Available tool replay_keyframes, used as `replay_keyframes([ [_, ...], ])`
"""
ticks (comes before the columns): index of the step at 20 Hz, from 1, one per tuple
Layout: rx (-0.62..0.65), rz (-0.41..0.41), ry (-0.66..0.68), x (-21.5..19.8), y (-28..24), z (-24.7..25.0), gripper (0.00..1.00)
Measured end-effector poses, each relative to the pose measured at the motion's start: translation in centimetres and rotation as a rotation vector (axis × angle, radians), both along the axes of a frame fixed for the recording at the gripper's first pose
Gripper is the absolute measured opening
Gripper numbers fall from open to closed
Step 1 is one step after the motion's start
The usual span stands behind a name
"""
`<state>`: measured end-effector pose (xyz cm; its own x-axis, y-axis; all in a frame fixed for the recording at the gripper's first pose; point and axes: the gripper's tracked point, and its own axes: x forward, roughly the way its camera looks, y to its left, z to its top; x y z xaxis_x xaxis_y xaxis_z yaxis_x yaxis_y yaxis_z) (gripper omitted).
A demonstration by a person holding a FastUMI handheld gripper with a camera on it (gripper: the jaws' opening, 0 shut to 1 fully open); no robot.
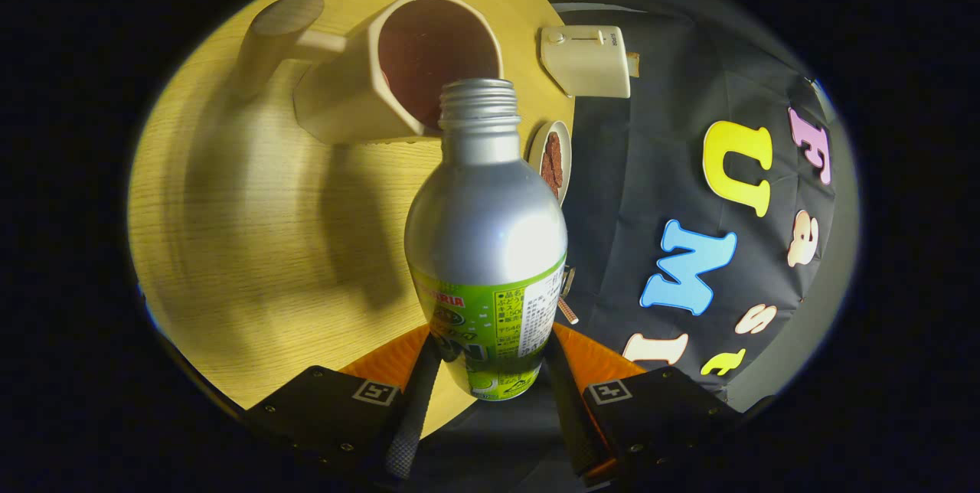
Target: Take the bottle from table, then pour the juice into the cup, finally place the bottle on the coaster
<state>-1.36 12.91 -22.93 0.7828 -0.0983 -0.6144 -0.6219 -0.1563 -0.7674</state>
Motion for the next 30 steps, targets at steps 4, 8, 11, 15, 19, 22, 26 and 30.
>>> replay_keyframes([
  [4, -0.054, -0.011, 0.014, 0.3, -0.3, 0.6, 0.74],
  [8, -0.09, -0.008, 0.024, 0.1, -0.3, 1.1, 0.74],
  [11, -0.123, 0.004, 0.032, -0.2, 0.0, 1.4, 0.75],
  [15, -0.158, -0.004, 0.043, -0.3, -0.2, 1.8, 0.75],
  [19, -0.181, -0.007, 0.044, -0.4, -0.2, 2.2, 0.74],
  [22, -0.191, -0.013, 0.046, -0.6, -0.4, 2.5, 0.74],
  [26, -0.216, -0.012, 0.049, -0.8, -0.6, 2.9, 0.75],
  [30, -0.228, -0.01, 0.051, -0.9, -0.4, 3.1, 0.74],
])
